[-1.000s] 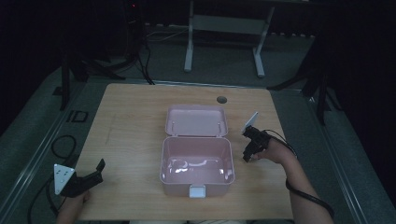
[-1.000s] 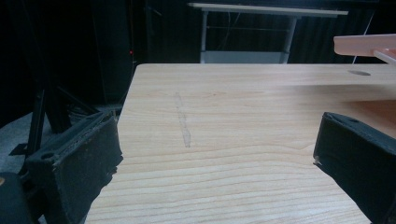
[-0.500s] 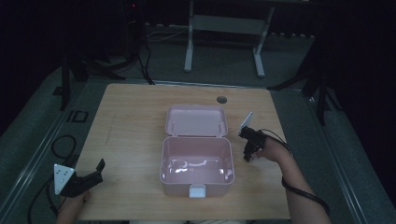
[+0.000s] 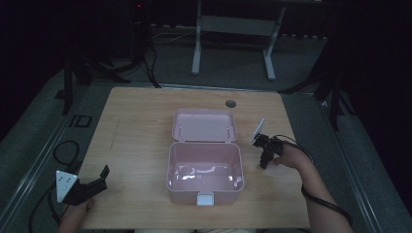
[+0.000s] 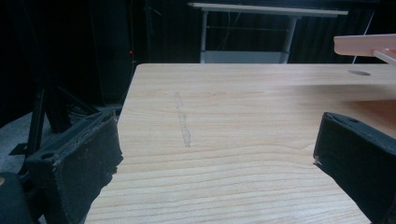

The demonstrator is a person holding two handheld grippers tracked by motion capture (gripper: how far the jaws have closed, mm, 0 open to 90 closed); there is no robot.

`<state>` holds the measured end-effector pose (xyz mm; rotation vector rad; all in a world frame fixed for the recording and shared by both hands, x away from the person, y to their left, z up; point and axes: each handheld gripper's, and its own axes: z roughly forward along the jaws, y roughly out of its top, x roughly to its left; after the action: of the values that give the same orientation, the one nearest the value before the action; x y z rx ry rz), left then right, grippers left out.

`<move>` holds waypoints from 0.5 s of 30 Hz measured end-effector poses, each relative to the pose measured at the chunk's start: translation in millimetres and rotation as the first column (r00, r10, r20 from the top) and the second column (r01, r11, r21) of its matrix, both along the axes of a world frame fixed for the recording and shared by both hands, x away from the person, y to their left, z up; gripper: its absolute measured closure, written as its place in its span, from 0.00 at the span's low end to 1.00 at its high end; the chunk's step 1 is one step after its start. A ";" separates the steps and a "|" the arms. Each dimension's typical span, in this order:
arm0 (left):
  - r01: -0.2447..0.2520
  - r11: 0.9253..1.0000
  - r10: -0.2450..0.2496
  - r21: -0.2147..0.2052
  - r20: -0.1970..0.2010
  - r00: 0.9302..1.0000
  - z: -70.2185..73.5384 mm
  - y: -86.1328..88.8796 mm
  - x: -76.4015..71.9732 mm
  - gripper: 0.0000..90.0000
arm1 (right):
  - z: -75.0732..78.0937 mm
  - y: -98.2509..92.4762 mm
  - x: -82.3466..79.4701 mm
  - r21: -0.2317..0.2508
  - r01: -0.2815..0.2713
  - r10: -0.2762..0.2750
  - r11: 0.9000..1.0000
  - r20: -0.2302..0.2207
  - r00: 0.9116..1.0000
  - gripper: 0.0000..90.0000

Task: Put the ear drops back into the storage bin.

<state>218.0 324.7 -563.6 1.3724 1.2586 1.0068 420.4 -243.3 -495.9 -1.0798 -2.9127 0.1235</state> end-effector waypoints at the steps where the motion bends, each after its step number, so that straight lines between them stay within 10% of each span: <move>1: -0.001 1.000 0.001 0.001 0.000 1.000 0.0 0.0 0.0 0.01 | 0.3 -0.9 -2.0 -0.002 -0.015 0.015 1.000 -0.002 1.000 0.66; 9: -0.001 1.000 0.001 0.002 0.000 1.000 0.0 0.0 -0.1 0.01 | 1.5 -3.2 -13.6 0.001 -0.105 0.105 0.994 -0.021 0.994 0.66; 15: -0.001 1.000 0.001 0.002 0.000 1.000 0.0 -0.2 -0.1 0.01 | 3.9 -3.7 -25.9 0.000 -0.227 0.227 0.974 -0.016 0.974 0.66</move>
<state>217.9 324.5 -563.6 1.3733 1.2582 1.0092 394.5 -247.0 -492.0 -0.7384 -3.0112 0.1403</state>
